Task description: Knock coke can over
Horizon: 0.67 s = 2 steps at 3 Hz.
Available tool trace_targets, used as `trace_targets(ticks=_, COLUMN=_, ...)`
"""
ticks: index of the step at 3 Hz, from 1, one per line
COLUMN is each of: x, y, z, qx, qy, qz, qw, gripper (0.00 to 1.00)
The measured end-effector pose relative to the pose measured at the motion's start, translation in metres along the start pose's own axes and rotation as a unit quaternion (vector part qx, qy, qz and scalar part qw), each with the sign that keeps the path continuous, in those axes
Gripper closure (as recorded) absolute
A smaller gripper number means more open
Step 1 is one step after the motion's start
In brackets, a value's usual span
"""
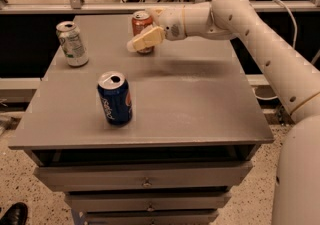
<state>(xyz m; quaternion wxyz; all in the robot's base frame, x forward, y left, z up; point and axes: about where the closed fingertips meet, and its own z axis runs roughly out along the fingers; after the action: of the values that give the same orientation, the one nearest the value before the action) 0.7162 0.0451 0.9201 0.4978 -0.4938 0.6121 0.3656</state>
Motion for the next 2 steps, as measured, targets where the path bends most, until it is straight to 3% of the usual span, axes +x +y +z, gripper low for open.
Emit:
trace_targets(ticks=1, x=0.001, y=0.033, z=0.01, qx=-0.048, qy=0.009, qz=0.021, qw=0.9986, gripper=0.0)
trace_targets(ticks=2, x=-0.01, y=0.074, z=0.017, qx=-0.103, qy=0.006, qz=0.029, qw=0.9943, gripper=0.0)
